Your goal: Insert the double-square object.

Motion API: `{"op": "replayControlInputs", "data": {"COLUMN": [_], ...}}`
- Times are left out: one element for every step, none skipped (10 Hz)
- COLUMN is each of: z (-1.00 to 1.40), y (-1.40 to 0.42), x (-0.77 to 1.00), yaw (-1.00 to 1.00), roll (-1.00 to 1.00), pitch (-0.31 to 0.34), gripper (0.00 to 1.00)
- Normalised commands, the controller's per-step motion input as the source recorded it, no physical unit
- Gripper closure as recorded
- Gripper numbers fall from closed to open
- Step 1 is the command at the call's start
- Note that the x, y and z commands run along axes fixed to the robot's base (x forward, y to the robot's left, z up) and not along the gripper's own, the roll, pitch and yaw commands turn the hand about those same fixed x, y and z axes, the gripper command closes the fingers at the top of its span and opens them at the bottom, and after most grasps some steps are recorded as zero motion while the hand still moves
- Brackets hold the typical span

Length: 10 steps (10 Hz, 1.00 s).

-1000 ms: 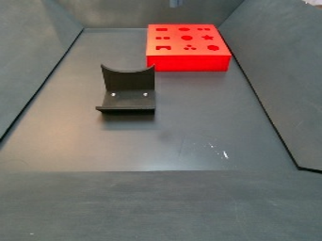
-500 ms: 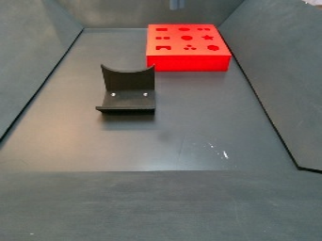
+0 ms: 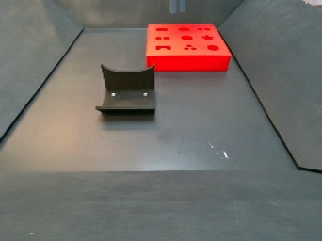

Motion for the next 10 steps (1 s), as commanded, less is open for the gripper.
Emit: {"op": "replayControlInputs", "data": {"z": [-0.4, -0.58, -0.29, -0.05, -0.23, -0.46, -0.45, -0.45, -0.51, -0.45], "y": [0.0, 0.02, 0.03, 0.0, -0.03, 0.0, -0.04, -0.04, 0.0, 0.0], "x": [0.03, 0.39, 0.51, 0.0, 0.53, 0.9, 0.71, 0.48, 0.44, 0.22], "yaw": [-1.0, -0.81, -0.55, 0.0, -0.03, 0.0, 0.0, 0.0, -0.01, -0.06], "roll": [0.0, -0.05, -0.02, 0.03, 0.0, 0.0, 0.02, 0.02, 0.0, 0.0], "pitch": [-0.011, 0.0, 0.077, 0.0, 0.0, 0.056, 0.099, 0.091, 0.074, 0.07], "gripper": [1.0, 1.0, 1.0, 1.0, 1.0, 1.0, 1.0, 1.0, 1.0, 1.0]}}
